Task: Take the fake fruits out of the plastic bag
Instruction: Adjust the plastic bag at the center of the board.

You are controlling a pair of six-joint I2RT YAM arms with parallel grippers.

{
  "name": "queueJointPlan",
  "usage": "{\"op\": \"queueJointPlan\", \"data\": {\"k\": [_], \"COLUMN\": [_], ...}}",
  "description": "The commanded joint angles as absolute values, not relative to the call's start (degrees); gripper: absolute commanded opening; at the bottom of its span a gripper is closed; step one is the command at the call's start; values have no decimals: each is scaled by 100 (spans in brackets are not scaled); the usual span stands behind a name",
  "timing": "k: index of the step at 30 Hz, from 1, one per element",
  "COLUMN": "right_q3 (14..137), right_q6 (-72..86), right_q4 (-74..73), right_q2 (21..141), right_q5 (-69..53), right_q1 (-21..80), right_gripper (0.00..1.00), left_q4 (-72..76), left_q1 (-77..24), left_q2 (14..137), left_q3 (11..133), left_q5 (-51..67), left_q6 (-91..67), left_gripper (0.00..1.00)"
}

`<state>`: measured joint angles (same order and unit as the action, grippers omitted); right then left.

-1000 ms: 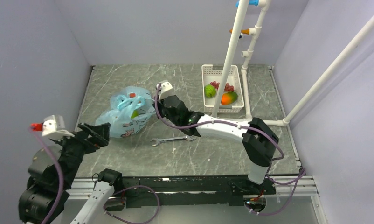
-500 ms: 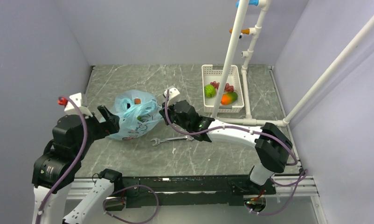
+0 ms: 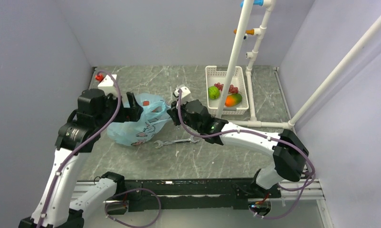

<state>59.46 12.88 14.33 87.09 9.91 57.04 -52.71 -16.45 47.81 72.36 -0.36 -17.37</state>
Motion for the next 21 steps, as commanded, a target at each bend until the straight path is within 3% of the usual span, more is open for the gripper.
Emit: {"op": "queueJointPlan", "data": {"k": [1, 6, 11, 21], "right_q3": [6290, 6275, 6255, 6393], "right_q6": [1193, 1205, 1071, 898], "right_q4": [1401, 1438, 1407, 1374], "right_q2": [8488, 8391, 8310, 8363], "right_q5": [709, 584, 349, -861], "right_q1": [5647, 5609, 5515, 5177], "right_gripper": [0, 0, 0, 0], "left_q4": [-4307, -4914, -5124, -4953], "left_q1": [-1635, -1635, -1634, -1635], "left_q2": [5177, 5693, 5696, 4977], "left_q3": [7498, 7858, 7561, 6543], "left_q5": [1297, 923, 846, 778], "left_q6": [-1612, -1356, -995, -1122], "left_gripper": [99, 97, 88, 73]}}
